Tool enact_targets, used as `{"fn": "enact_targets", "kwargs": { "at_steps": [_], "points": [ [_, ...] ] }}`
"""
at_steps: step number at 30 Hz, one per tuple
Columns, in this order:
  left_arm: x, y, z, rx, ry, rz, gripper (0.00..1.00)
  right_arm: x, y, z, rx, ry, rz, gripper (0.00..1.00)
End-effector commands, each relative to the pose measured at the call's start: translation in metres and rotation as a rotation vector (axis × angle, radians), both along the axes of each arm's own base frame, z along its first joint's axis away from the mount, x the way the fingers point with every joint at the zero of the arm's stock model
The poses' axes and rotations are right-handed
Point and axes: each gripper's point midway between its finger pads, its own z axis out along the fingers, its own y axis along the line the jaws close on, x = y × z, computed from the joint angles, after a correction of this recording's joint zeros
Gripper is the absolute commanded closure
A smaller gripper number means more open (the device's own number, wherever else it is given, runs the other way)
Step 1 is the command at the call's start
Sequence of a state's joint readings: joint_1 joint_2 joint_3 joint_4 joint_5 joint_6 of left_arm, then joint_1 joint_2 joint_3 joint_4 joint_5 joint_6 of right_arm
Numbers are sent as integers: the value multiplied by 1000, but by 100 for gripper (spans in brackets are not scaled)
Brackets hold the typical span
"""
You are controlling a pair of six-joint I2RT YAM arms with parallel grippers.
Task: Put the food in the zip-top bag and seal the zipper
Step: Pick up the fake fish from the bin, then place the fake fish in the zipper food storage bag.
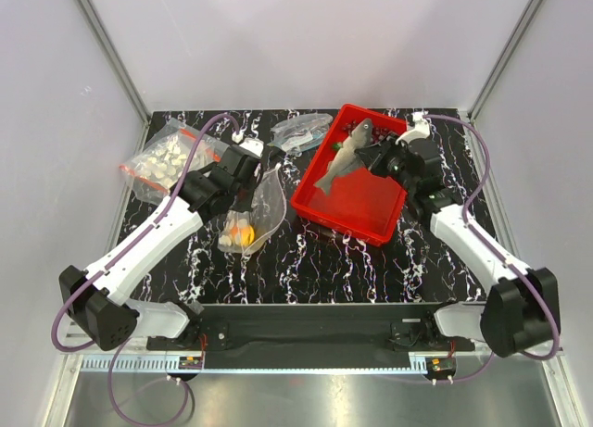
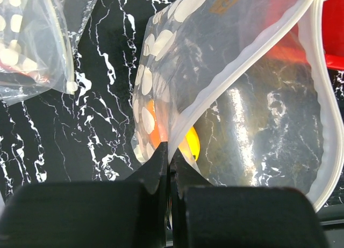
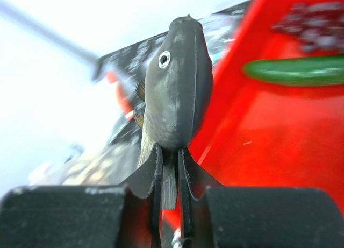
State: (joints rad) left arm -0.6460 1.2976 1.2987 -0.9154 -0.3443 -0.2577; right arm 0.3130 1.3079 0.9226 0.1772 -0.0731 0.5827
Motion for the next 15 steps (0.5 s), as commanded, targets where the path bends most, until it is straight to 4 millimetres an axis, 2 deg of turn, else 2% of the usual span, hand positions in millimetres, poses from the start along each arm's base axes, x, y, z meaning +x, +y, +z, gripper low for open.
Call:
{"fn": "enact_targets", "kwargs": {
  "at_steps": [1, 6, 7, 11, 15],
  "points": [
    [7, -11, 8, -53, -33, -36, 100, -36, 26, 26, 28, -51, 226, 100],
    [6, -10, 12, -62, -50, -32, 100, -79, 39, 56, 55, -76, 353, 100],
    [6, -10, 13, -65, -52, -32, 100, -87, 42, 67, 63, -94, 376, 100],
    [5, -9, 14, -64, -58, -30, 100, -123, 55, 73, 79, -6, 531, 100],
    [6, -8, 15, -65, -63, -24, 100, -148, 66, 84, 141, 86, 633, 100]
  ]
}}
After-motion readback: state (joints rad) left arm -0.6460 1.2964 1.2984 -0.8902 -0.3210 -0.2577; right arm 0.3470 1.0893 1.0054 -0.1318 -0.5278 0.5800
